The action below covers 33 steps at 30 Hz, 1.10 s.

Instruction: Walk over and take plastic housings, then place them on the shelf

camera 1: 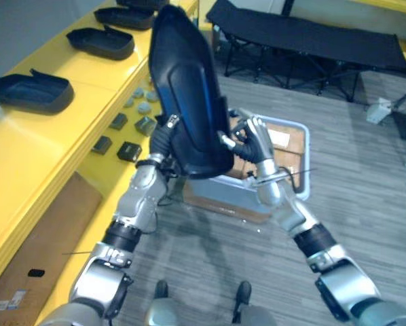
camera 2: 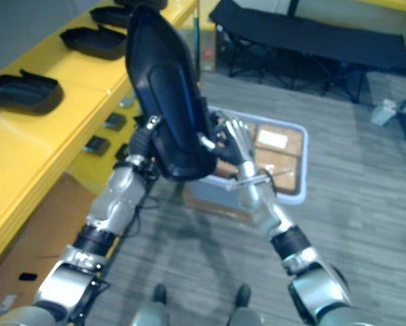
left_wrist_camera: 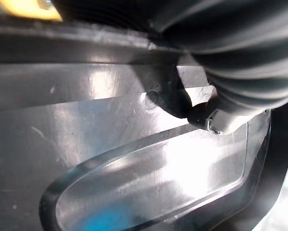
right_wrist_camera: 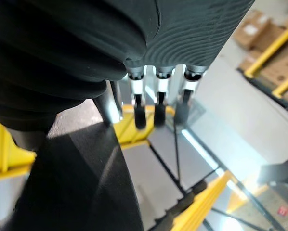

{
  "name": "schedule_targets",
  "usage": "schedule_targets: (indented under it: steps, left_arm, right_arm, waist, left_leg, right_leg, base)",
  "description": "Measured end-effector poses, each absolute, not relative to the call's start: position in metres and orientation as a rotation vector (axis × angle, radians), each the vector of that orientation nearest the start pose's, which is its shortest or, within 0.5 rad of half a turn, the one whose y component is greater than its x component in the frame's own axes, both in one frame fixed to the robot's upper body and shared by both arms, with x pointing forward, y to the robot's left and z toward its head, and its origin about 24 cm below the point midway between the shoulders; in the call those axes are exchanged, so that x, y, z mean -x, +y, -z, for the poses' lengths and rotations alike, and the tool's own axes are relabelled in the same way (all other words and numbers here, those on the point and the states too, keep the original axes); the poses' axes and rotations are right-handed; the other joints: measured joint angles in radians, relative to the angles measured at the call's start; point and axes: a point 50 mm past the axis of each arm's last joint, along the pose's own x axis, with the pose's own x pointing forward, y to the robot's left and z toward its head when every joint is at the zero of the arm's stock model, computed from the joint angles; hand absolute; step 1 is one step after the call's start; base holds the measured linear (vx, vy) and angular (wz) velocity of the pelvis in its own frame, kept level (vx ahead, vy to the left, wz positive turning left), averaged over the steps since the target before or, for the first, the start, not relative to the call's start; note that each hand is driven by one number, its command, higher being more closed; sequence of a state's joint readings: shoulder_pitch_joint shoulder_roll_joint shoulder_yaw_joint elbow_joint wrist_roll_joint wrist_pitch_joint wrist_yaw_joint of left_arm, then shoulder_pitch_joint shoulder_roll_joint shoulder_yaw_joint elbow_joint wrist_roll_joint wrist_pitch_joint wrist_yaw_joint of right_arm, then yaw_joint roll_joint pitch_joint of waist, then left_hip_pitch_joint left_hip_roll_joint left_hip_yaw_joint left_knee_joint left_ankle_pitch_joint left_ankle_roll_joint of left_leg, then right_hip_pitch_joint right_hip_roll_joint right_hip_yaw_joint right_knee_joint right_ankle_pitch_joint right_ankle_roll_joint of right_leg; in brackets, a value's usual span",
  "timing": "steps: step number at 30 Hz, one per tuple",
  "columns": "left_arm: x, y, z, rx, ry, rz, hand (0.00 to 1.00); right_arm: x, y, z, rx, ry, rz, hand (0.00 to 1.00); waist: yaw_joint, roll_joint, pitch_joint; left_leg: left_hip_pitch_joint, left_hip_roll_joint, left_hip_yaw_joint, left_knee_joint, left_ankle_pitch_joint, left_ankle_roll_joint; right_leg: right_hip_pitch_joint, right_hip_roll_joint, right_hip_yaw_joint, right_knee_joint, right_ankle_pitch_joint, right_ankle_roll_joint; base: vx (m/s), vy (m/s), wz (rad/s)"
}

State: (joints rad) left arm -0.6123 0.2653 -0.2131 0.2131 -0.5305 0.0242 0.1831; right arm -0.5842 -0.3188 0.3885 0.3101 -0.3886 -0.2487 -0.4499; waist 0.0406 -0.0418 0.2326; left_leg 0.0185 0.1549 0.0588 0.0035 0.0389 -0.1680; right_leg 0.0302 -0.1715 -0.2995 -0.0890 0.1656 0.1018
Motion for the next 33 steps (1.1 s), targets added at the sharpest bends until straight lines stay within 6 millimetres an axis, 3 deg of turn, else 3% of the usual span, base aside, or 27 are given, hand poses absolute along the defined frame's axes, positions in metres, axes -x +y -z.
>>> schedule_targets:
  steps: [4, 8, 13, 21, 27, 29, 33]
  left_arm:
    - [-0.334, 0.118, -0.165, 0.176, -0.312, 0.142, 1.0]
    - [-0.329, 0.128, -0.162, 0.08, -0.339, 0.042, 1.0]
    - [-0.324, 0.149, -0.151, -0.011, -0.335, -0.107, 1.0]
    - [-0.318, 0.174, -0.15, -0.097, -0.361, -0.332, 1.0]
    - [-0.309, 0.198, -0.138, -0.109, -0.333, -0.497, 1.0]
    - [-0.303, 0.207, -0.133, -0.08, -0.334, -0.54, 1.0]
    - [-0.282, 0.22, -0.114, 0.048, -0.332, -0.597, 1.0]
  right_arm:
    - [-0.315, -0.103, -0.155, 0.385, -0.672, -0.083, 0.0]
    - [-0.295, -0.104, -0.188, 0.108, -0.819, -0.092, 0.0]
    - [-0.276, -0.122, -0.206, -0.017, -0.924, -0.035, 0.0]
    - [-0.253, -0.166, -0.21, -0.169, -0.946, 0.094, 0.0]
    - [-0.237, -0.21, -0.178, -0.145, -0.789, 0.311, 0.0]
    - [-0.227, -0.229, -0.152, -0.165, -0.674, 0.415, 0.0]
    - [-0.211, -0.243, -0.099, -0.185, -0.454, 0.559, 0.0]
  waist:
    - [-0.004, 0.007, -0.037]
    - [-0.014, 0.026, -0.058]
    - [-0.03, 0.025, -0.074]
    - [-0.055, 0.031, -0.093]
    - [-0.085, 0.032, -0.116]
    - [-0.086, 0.034, -0.118]
    - [-0.107, 0.042, -0.125]
  left_leg:
    - [0.002, -0.001, 0.005, -0.004, 0.0, 0.0]
    - [0.033, -0.002, 0.022, -0.028, 0.0, 0.0]
    - [0.051, -0.002, 0.048, -0.033, -0.002, 0.001]
    - [0.065, -0.002, 0.077, -0.048, -0.002, 0.0]
    - [0.069, -0.002, 0.096, -0.051, -0.013, 0.001]
    - [0.068, -0.002, 0.106, -0.053, -0.013, 0.001]
    - [0.07, -0.005, 0.108, -0.062, -0.013, 0.002]
  right_leg:
    - [-0.005, 0.001, 0.002, 0.009, 0.006, 0.008]
    - [0.004, 0.0, 0.011, 0.009, 0.005, 0.009]
    - [0.004, 0.0, 0.028, 0.004, -0.011, 0.012]
    - [-0.011, 0.002, 0.055, 0.009, -0.001, 0.017]
    - [-0.018, 0.002, 0.069, 0.009, -0.002, 0.019]
    - [-0.028, 0.003, 0.08, 0.009, -0.002, 0.02]
    - [-0.03, 0.001, 0.082, 0.009, -0.004, 0.022]
  base:
    - [0.05, 0.008, -0.05]
    - [0.03, 0.01, -0.09]
    - [-0.03, 0.009, -0.14]
    - [0.01, 0.005, -0.1]
    - [0.01, 0.007, -0.08]
    - [0.0, 0.003, -0.12]
    - [0.0, 0.0, -0.02]
